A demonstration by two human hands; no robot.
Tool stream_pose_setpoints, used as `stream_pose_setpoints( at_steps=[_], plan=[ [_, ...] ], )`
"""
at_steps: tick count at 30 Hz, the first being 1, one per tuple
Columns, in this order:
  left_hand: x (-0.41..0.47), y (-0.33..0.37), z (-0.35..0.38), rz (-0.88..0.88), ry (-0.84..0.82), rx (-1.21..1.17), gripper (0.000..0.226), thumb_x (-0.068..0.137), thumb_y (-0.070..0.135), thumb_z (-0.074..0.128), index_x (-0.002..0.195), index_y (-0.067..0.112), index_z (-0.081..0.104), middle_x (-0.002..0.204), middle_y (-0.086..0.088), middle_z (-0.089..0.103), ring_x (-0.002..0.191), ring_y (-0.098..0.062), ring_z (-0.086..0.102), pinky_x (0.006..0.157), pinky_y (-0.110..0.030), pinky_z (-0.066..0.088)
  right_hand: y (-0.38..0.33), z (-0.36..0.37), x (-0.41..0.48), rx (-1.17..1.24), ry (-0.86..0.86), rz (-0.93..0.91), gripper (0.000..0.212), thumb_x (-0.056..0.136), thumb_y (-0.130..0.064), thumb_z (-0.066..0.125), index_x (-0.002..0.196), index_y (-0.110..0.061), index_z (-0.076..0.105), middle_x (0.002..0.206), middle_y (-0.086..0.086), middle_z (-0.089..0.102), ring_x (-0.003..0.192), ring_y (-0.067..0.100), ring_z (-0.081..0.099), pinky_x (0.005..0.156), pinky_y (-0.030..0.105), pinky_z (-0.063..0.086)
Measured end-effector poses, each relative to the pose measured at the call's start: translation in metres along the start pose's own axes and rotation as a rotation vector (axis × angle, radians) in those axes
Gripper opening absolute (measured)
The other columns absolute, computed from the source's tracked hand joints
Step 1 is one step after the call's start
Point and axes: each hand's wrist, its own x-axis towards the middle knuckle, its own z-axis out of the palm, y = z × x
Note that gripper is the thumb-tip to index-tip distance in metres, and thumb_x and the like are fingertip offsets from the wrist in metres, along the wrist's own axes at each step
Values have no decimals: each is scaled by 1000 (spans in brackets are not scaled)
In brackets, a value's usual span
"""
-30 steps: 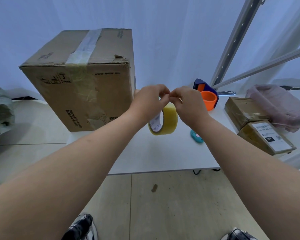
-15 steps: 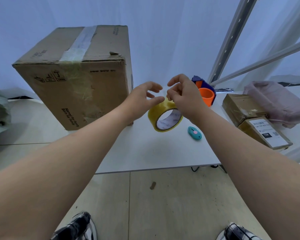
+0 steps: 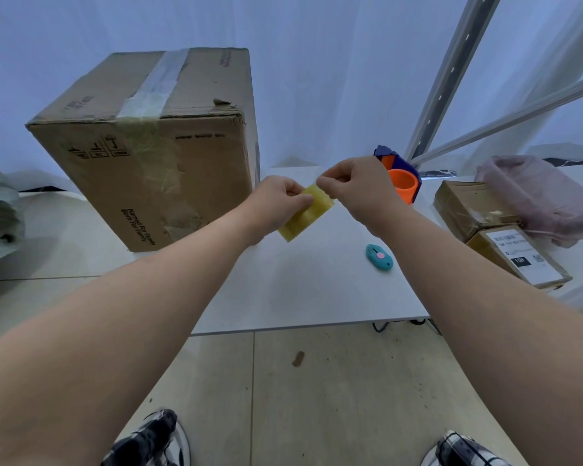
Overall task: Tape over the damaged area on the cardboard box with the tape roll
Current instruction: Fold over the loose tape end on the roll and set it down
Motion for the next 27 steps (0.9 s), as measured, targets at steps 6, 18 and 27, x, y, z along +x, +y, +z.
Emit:
stream_pose_setpoints(
  at_steps=[6,18,27],
  plan=[
    [1,1,5,33,50,272,27,90,35,58,104,12,63,103,-6,65,97,-26,59,92,-45,47,2,5,-2,-88,-60,19,14,89,-8,53,91,-3,66,88,6,64,76,16,56,62,24,46],
    [0,-2,12,32,98,339,30,93,37,53,111,14,59,107,-4,64,100,-26,57,98,-47,42,3,-4,-3,-257,-56,-104,21,92,-8,47,103,-15,64,100,11,69,86,20,61,65,23,42],
    [6,-7,8,85,189,460,29,93,41,51,107,18,61,103,-1,65,84,-18,48,90,-39,31,-3,2,-1,-523,-180,-94,25,90,-21,59,109,-8,65,111,11,64,95,22,57,78,27,42]
  ],
)
